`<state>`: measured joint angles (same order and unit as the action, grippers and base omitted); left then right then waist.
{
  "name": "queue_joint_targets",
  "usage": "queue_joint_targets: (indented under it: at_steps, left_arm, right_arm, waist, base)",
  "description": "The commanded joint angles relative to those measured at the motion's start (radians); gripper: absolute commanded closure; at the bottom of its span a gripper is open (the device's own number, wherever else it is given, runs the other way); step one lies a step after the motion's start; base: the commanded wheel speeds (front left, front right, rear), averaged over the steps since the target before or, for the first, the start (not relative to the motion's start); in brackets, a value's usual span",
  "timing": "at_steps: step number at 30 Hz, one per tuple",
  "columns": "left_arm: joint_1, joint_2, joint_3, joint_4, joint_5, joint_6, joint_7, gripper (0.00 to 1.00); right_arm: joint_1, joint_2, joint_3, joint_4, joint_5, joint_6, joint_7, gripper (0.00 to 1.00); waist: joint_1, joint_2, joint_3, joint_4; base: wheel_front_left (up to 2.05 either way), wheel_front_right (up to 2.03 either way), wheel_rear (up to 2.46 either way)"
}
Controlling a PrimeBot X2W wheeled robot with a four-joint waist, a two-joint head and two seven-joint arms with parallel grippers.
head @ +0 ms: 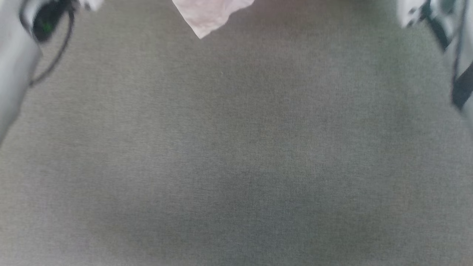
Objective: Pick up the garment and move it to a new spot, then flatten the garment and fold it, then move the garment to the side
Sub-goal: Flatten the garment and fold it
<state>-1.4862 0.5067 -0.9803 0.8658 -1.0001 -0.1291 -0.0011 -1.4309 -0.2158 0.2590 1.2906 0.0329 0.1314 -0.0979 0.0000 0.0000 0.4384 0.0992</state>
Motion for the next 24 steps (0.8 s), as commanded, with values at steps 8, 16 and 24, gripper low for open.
queue_joint_targets:
  at_steps: [8,16,24]
  left_arm:
    - [0.220,0.098,-0.067,-0.161,-0.093,0.000,0.091,1.00]
    - [0.464,0.210,-0.110,-0.399,-0.169,0.090,0.175,1.00]
    - [0.688,0.359,-0.146,-0.720,-0.230,0.250,0.211,1.00]
  right_arm:
    - [0.191,0.025,0.096,-0.012,0.124,-0.001,0.033,1.00]
    - [0.456,-0.036,0.266,-0.193,0.351,-0.001,0.149,1.00]
    - [0.722,-0.254,0.404,-0.597,0.585,-0.001,0.317,1.00]
  waist:
    - [0.0000,0.0000,-0.106,0.012]
    - [0.0000,0.0000,-0.174,0.002]
    - [0.0000,0.0000,-0.196,-0.013]
  base:
    - [0.00,0.00,0.00]
    - [0.00,0.00,0.00]
    - [0.00,0.00,0.00]
